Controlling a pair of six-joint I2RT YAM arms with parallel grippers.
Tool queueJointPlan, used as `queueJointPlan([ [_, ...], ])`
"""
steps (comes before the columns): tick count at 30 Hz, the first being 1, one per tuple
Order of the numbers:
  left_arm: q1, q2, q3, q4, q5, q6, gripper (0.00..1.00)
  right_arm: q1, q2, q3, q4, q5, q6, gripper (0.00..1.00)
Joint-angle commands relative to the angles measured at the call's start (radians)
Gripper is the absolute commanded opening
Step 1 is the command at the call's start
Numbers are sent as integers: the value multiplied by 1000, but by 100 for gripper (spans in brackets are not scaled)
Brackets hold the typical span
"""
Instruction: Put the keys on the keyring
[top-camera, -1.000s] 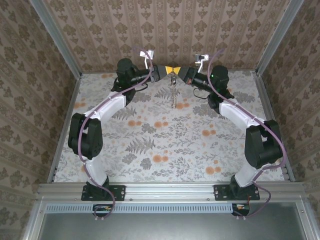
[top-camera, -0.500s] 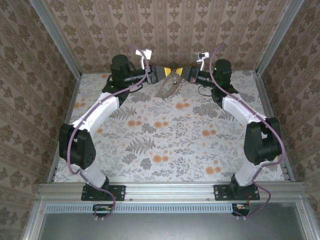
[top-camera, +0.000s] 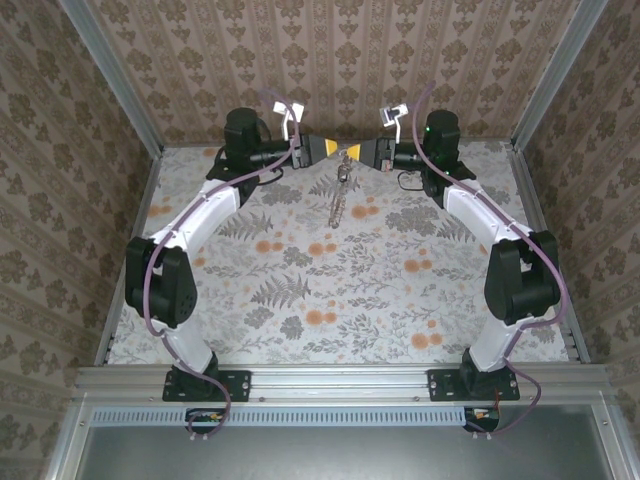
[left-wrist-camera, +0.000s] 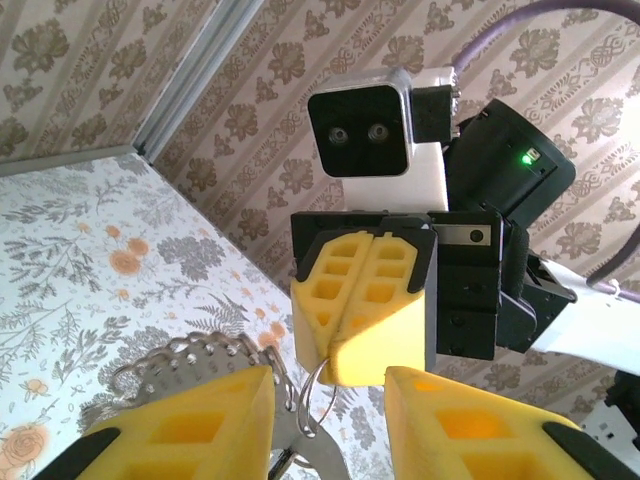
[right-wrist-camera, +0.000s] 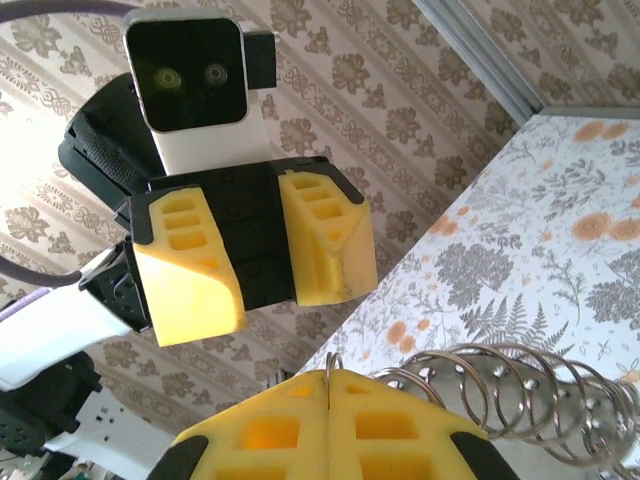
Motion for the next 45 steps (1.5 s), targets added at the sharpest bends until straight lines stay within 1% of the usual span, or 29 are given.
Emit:
queueJointPlan([
  [1, -4, 8, 38, 21, 58, 8, 34, -3, 15, 44, -5, -53, -32, 0],
  [6, -17, 17, 42, 20, 84, 17, 34, -3, 15, 45, -8, -51, -35, 0],
  [29, -18, 40, 2, 8, 77, 48, 37, -6, 7, 40, -11, -40, -45, 0],
  [45, -37, 52, -12, 19, 96, 52, 34, -9, 6, 36, -7, -28, -43, 0],
])
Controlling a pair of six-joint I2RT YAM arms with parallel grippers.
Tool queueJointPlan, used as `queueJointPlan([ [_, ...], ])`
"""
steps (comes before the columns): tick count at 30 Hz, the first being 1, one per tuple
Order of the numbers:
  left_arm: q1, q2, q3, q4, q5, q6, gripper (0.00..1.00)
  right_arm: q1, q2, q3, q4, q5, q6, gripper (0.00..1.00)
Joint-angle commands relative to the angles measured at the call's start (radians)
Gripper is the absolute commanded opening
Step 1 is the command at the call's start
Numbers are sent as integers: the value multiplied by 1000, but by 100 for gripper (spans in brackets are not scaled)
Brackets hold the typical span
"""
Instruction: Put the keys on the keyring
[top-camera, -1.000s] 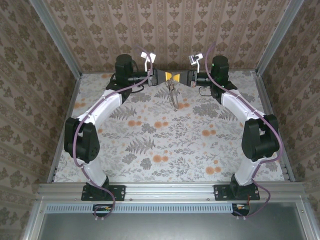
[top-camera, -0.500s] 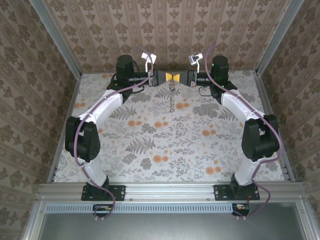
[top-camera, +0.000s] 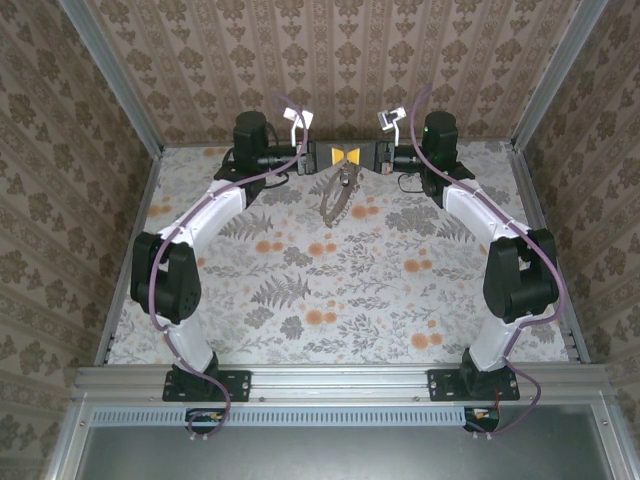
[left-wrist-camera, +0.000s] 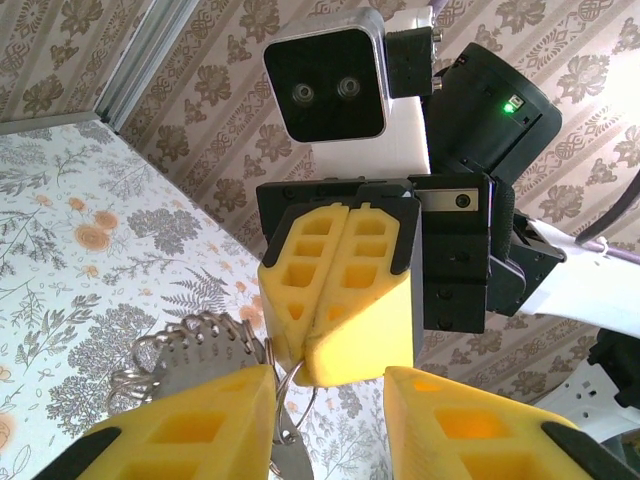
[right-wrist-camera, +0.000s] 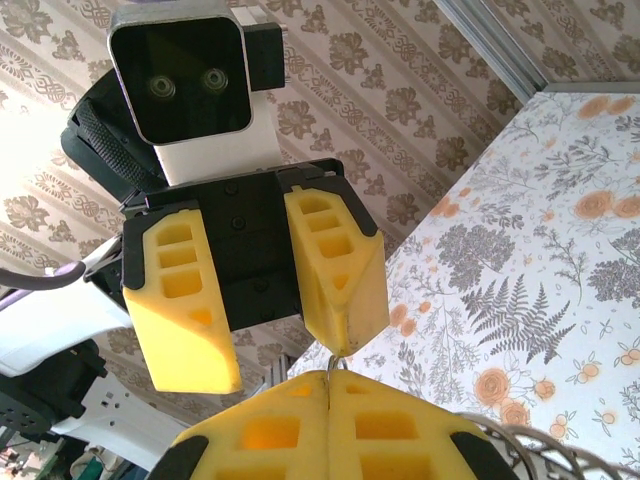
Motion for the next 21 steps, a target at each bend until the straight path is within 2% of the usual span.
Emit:
queueJointPlan([
  [1, -14, 17, -9, 19, 37, 22, 34, -5, -6, 35, 25, -6, -19, 0],
  [21, -17, 40, -10, 28, 20, 21, 37, -7, -14, 17, 42, -6, -13, 0],
])
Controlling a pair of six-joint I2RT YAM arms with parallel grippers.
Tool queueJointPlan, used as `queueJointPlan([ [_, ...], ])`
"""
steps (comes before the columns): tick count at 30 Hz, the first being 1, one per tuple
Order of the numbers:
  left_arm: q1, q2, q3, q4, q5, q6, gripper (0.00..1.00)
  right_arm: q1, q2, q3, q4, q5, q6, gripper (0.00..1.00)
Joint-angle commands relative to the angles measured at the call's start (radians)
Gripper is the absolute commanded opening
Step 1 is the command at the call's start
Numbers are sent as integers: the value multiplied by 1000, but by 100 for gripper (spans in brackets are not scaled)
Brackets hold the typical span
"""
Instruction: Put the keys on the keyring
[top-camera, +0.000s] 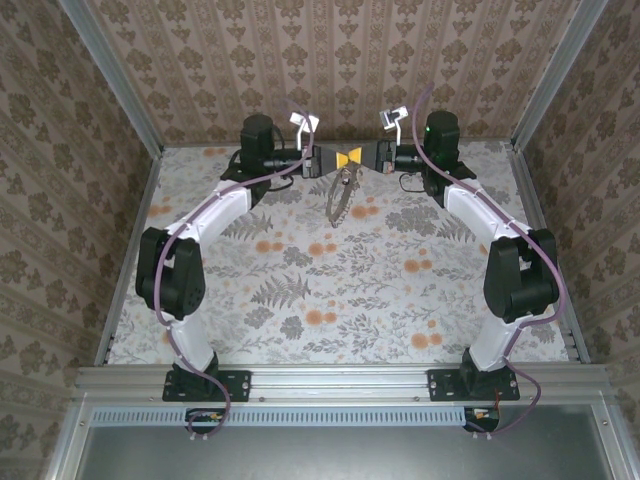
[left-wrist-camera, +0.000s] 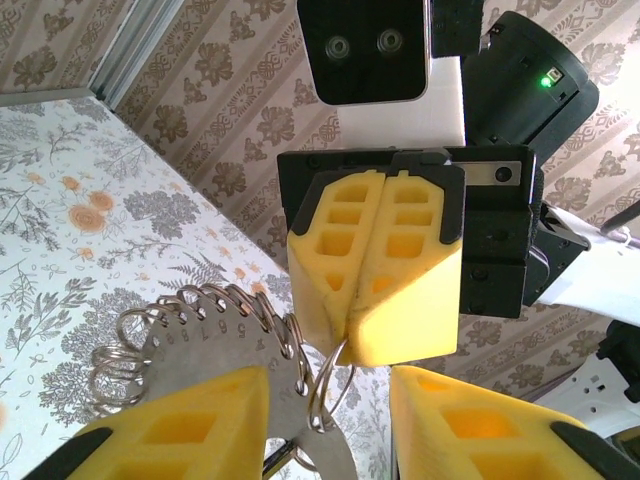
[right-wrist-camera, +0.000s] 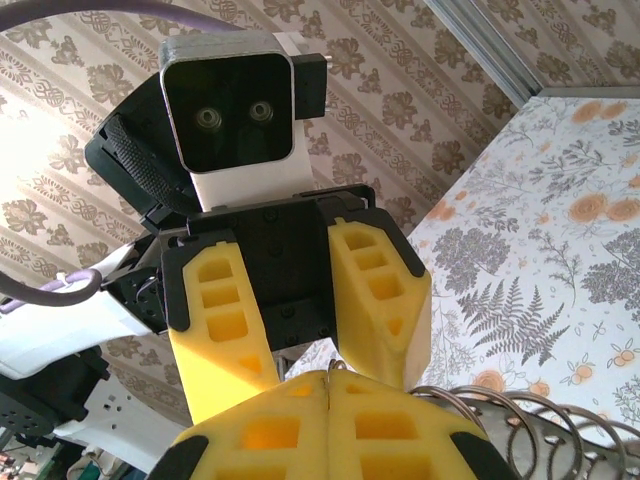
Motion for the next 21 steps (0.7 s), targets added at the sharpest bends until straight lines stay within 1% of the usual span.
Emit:
queueJointPlan([
  [1, -4, 4, -11, 31, 18, 15, 37, -1, -14, 16, 43, -6, -13, 0],
  [13, -5, 7, -6, 88, 29, -23, 20, -1, -10, 10, 44, -4, -11, 0],
  [14, -30, 8, -4, 89, 30, -23, 18, -1, -11, 9, 45, -4, -10, 0],
  [21, -43, 8, -4, 95, 39, -23, 6, -1, -9, 12, 44, -1, -9, 0],
])
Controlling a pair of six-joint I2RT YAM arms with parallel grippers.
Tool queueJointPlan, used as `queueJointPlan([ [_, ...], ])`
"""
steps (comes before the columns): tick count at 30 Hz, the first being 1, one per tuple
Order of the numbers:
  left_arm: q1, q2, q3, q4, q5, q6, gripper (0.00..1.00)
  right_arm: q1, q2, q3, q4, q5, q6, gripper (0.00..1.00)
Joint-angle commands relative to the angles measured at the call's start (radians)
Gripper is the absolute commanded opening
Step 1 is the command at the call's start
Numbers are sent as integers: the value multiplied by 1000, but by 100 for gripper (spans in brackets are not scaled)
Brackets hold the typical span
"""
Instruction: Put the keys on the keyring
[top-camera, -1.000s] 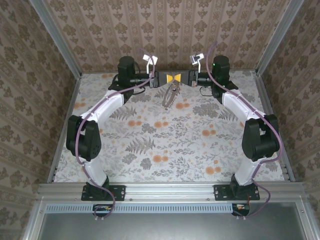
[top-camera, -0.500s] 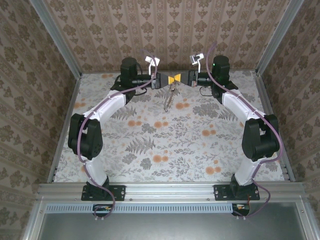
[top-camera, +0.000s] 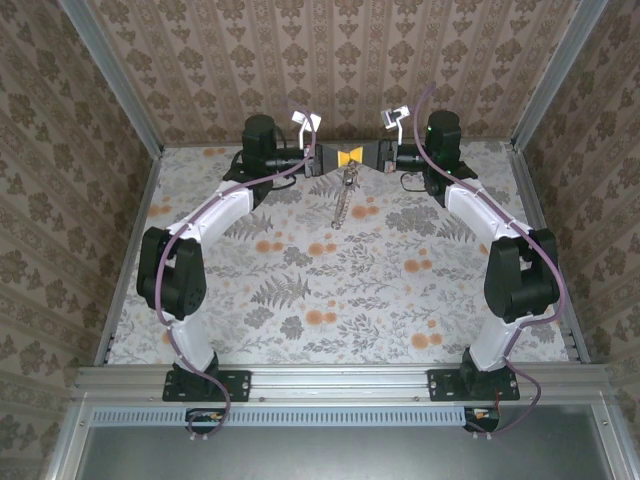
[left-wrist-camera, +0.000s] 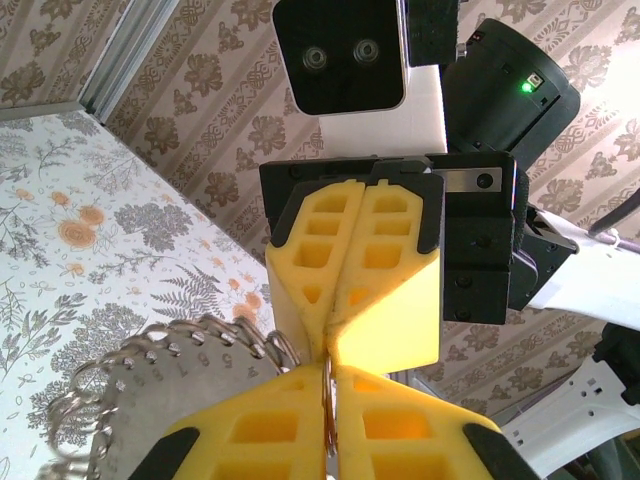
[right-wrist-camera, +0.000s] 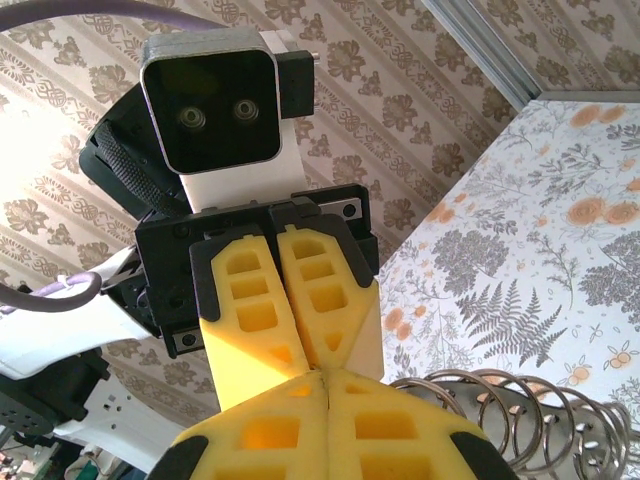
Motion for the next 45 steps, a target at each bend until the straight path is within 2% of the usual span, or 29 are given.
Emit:
queueJointPlan([
  [1, -25, 6, -3, 44, 45, 2, 5, 3, -8, 13, 37, 3, -9, 0],
  [3, -27, 5, -6, 46, 44, 1, 0, 2, -8, 12, 36, 3, -9, 0],
  [9, -28, 5, -7, 63, 40, -13, 0, -2, -12, 13, 27, 9, -10, 0],
  [10, -27, 5, -6, 69, 40, -16, 0, -6, -16, 12, 24, 14, -7, 3],
  [13, -24, 4, -5, 82, 37, -31, 0, -28, -47, -11, 39, 32, 6, 28],
  [15, -23, 5, 0, 88, 38, -37, 0, -50, -79, -39, 55, 47, 18, 35],
  [24, -22, 2, 17, 124, 57, -62, 0, -83, -211, -201, 13, 119, -55, 48],
  [29, -24, 2, 24, 153, 70, -90, 0, -80, -223, -276, 17, 121, -92, 58],
  [36, -25, -4, 32, 159, 83, -103, 0, -57, -227, -336, 88, 92, -117, 62],
  [45, -26, -4, 42, 159, 90, -109, 0, -10, -213, -302, 35, 104, -197, 62],
])
